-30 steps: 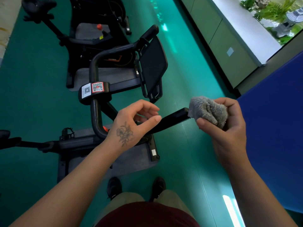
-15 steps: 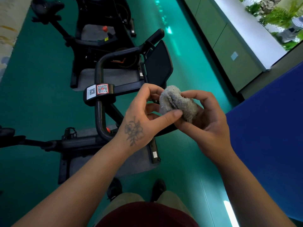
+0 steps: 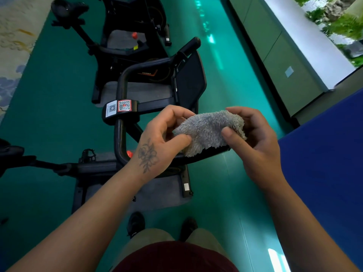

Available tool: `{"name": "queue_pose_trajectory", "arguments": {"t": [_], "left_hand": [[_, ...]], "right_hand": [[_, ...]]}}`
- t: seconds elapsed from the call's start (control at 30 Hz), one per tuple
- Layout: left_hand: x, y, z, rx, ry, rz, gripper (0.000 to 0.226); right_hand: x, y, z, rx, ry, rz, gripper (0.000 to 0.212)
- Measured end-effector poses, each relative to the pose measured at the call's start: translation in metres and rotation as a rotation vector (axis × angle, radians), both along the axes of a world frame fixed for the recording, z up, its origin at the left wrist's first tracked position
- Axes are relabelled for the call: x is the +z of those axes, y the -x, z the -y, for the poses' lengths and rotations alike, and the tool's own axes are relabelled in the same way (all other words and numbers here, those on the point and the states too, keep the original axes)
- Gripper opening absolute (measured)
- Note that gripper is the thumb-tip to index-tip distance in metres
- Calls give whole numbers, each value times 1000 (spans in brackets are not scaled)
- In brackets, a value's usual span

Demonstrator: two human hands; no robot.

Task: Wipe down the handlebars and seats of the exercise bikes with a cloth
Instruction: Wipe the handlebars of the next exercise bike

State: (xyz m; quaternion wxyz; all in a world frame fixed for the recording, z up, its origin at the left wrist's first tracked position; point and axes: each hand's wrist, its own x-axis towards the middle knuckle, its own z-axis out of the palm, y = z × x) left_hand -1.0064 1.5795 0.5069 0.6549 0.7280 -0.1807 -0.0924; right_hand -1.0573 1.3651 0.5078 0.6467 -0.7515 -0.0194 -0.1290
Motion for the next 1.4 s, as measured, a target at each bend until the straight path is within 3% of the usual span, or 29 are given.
{"name": "queue_pose_trajectory", "arguments": {"t": [0.17,0.5,0.77,1.17,1.4], "left_hand": [[-6,13,9,28,-25,-30,37],[-24,37,-3,47,-43,-86,38],[-31,45,-65,141,-5,-110,38],[-65,81,-291,402,-24,-198,32],[-82,112,-380,557,6,-224,29]], "right_hand": [[-3,1,13,103,66,-66,28],[-3,21,13,62,-101,-32,16],[1,19,-44,96,27,-15,33],[-32,-15,-254,247,82,-169,51],[-50,-23,-354,361,127,-212,48]]}}
